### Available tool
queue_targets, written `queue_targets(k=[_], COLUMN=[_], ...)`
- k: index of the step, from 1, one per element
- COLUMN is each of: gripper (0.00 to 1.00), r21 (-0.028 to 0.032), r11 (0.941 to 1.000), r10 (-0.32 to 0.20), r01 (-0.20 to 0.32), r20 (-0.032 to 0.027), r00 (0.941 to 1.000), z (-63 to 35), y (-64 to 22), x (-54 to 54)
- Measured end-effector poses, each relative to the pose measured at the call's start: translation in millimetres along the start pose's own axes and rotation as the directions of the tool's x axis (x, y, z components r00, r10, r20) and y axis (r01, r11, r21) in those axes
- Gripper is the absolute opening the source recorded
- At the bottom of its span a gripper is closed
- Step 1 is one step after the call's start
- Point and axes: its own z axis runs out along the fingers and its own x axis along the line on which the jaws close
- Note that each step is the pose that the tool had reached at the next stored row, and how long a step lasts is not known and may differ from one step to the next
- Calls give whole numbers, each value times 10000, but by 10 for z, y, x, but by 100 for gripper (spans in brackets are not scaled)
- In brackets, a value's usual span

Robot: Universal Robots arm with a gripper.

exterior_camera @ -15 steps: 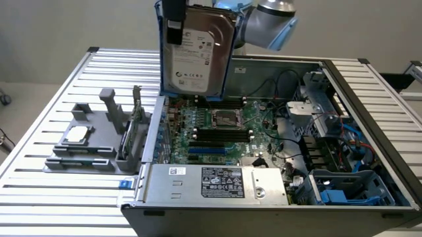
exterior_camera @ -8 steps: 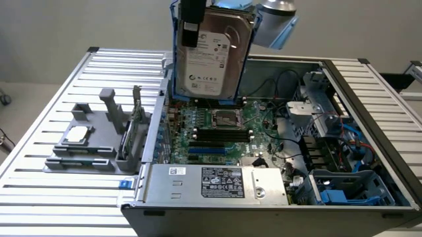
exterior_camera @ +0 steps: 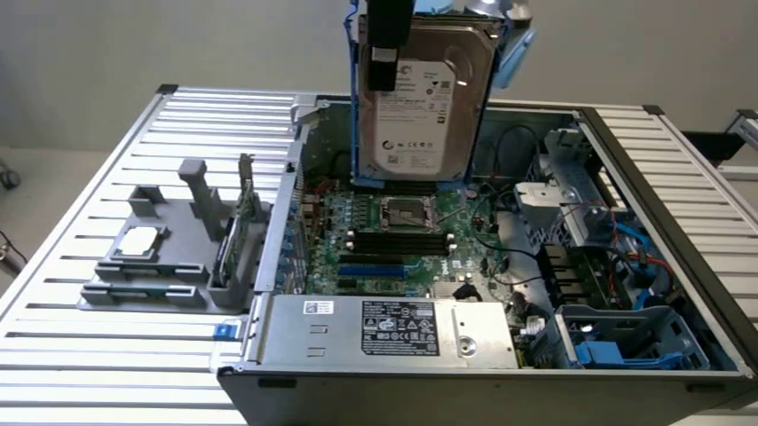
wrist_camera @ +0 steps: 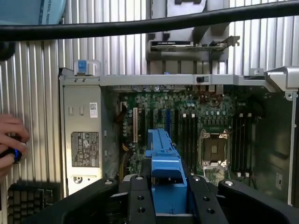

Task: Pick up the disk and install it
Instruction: 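Pick up the disk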

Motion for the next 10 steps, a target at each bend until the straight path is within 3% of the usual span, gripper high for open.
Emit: queue_targets(k=[1,2,10], gripper=[32,32,32], r21=[86,126,128], r11=[10000,9999,9999], r10=[2,6,5], r01=[-2,-6,-5], r20=[-1,0,0], r00=[10000,10000,10000], z=[0,0,3], y=[-10,-22,-197], x=[4,9,125])
